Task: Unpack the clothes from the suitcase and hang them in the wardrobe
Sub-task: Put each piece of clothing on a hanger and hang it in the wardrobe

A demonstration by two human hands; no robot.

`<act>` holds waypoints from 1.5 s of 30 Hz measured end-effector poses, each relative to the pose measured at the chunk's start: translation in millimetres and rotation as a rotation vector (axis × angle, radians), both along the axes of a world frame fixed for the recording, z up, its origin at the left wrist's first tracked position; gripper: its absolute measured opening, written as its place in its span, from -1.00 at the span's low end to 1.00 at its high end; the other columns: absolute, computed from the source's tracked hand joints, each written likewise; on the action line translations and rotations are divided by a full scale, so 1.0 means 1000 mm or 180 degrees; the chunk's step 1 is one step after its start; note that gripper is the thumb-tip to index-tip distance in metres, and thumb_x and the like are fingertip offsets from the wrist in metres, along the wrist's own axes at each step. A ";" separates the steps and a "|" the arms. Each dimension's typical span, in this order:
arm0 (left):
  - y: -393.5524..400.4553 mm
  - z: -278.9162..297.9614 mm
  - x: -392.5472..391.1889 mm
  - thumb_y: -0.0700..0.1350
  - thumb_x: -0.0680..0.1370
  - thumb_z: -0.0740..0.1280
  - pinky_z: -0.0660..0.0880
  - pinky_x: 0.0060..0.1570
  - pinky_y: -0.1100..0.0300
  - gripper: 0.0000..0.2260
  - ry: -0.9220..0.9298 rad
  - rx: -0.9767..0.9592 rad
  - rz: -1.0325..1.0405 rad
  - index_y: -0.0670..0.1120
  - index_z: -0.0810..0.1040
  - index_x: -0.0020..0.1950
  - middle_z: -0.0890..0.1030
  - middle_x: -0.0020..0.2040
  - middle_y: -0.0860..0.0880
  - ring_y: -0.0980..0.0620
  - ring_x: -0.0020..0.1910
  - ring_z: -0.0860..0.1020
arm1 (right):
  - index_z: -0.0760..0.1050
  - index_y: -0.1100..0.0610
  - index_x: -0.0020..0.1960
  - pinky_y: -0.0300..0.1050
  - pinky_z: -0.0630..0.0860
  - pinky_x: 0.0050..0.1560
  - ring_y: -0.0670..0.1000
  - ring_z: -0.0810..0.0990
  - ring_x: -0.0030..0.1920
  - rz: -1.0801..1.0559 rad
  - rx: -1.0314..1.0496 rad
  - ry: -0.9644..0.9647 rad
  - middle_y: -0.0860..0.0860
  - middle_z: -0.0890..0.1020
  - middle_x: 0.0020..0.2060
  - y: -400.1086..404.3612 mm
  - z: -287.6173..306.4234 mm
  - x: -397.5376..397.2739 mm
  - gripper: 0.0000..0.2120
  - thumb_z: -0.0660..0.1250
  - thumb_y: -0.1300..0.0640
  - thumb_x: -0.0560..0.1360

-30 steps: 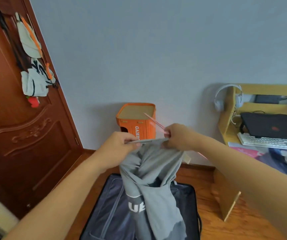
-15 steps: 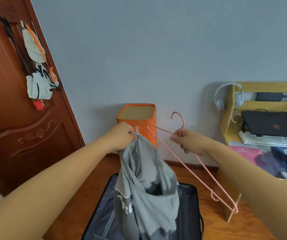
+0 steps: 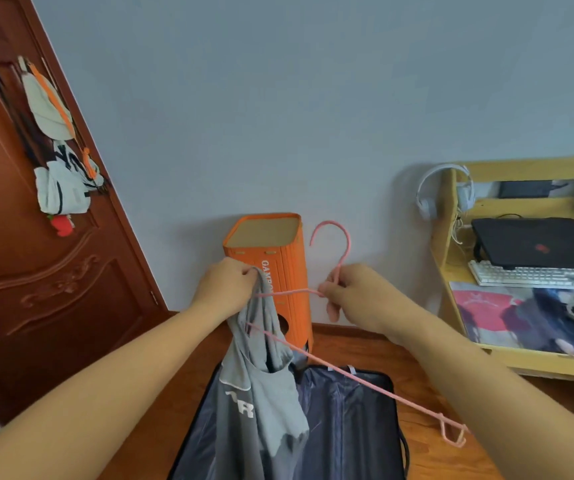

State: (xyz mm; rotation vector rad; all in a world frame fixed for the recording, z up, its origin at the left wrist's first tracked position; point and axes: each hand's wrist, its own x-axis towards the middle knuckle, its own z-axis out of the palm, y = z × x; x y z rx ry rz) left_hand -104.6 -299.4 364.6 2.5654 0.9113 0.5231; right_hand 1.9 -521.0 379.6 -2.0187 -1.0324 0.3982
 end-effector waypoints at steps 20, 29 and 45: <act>-0.037 0.089 -0.027 0.17 0.65 -0.02 0.52 -0.11 0.02 -0.58 -0.0125 0.2201 -0.1572 0.09 0.55 0.28 0.62 0.05 0.04 -0.05 0.06 0.58 | 0.48 0.14 -0.15 -0.19 0.39 -0.44 0.07 0.45 -0.49 0.0329 0.1799 0.0321 0.12 0.68 -0.35 0.030 0.041 -0.005 -0.81 0.25 0.22 0.65; 0.000 0.106 -0.010 0.08 0.63 0.14 0.52 -0.10 -0.04 -0.75 -0.0545 0.1540 -0.0809 -0.02 0.50 -0.09 0.65 -0.16 -0.06 -0.21 -0.06 0.60 | 0.45 0.07 0.19 -0.04 0.41 0.12 0.07 0.53 0.04 -0.0355 0.1648 -0.1714 0.00 0.56 0.03 0.019 -0.079 -0.051 -0.76 0.26 0.00 0.57; 0.079 0.038 -0.135 0.07 0.62 0.16 0.57 -0.30 0.11 -0.65 -0.0027 0.2416 -0.0864 0.00 0.68 0.19 0.70 -0.11 0.00 -0.10 -0.17 0.69 | 0.61 0.19 -0.10 -0.11 0.52 0.09 0.08 0.59 0.06 0.0741 0.1246 -0.2718 0.10 0.62 0.06 -0.003 -0.048 0.053 -0.81 0.21 0.27 0.51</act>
